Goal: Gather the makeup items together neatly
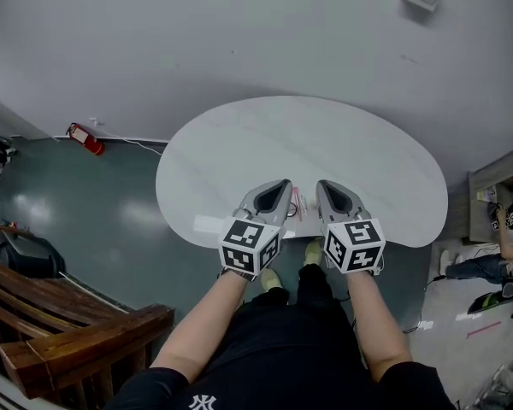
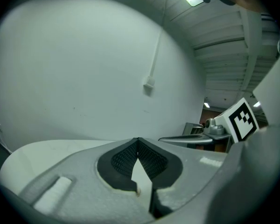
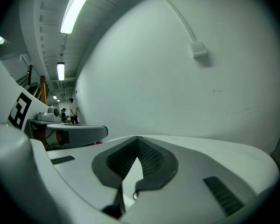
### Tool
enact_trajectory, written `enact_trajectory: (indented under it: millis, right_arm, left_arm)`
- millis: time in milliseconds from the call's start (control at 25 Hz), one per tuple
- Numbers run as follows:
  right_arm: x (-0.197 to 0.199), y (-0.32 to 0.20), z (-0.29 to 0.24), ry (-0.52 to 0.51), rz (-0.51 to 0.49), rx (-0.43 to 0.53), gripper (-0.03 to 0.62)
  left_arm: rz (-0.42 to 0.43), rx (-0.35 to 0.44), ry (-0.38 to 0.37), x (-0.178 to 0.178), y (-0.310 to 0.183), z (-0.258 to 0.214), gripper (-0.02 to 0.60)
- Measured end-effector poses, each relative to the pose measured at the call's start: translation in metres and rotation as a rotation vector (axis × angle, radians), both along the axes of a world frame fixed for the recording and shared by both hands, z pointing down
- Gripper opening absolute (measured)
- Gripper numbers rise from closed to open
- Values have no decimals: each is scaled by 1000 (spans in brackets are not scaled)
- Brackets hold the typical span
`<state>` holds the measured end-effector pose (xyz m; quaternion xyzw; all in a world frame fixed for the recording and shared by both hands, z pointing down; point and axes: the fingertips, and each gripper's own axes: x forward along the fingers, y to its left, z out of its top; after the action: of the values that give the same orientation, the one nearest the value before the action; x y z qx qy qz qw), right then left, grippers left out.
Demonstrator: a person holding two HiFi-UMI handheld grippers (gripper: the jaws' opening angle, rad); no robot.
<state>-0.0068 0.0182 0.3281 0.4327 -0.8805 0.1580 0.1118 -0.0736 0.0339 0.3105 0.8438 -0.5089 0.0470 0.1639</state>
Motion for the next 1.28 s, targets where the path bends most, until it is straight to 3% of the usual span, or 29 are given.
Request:
enact_trajectory:
  millis: [280, 680, 1280]
  right_arm:
    - [-3, -2, -41, -24, 3, 72, 15]
    - [-1, -4, -63, 3, -4, 122, 14]
    - [-4, -11, -65, 1, -10, 125, 14]
  left_arm:
    - [4, 67, 9, -4, -2, -39, 8]
    - [3, 101, 21, -2, 1, -61, 8]
    - [0, 115, 10, -1, -6, -66, 8]
